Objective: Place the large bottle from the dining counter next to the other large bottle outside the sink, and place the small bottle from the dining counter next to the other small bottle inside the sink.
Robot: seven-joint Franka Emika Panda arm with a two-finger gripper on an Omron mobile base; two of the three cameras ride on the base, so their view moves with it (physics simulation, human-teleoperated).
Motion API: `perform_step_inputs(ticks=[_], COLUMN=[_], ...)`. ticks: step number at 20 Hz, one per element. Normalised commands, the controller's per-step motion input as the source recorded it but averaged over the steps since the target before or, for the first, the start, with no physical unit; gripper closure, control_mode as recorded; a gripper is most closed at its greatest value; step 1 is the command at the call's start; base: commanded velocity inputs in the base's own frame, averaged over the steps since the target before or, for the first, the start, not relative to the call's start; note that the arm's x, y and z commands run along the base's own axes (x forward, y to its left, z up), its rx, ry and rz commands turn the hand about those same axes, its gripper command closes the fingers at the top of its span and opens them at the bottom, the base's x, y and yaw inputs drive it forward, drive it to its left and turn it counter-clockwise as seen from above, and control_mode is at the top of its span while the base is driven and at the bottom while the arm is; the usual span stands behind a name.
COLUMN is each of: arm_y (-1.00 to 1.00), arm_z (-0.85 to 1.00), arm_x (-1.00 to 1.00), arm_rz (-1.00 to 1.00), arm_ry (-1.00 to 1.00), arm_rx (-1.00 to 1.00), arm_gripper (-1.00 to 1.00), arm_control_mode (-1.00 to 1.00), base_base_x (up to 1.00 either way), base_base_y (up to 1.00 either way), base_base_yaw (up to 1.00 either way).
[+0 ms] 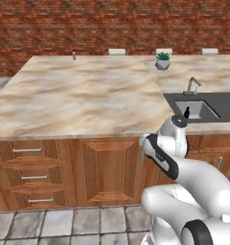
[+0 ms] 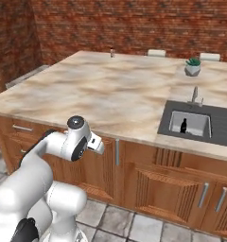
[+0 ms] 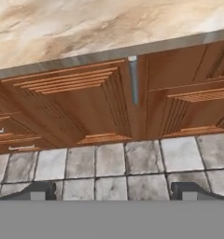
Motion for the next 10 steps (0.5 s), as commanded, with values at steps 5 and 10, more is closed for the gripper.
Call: perform_step_inputs(ticks=[5, 10], arm_y=[0.0, 0.0], arm_z=[0.0, 0.0], arm_x=[0.0, 0.0], arm_rz=[0.0, 0.0], arm_ry=[0.0, 0.0], arm_rx=[0.0, 0.0], arm_gripper=[-1.0, -1.0], arm_control_mode=[1.0, 1.0], base_base_x=[0.0, 0.0], base_base_y=[1.0, 1.0], base_base_yaw=[0.0, 0.0])
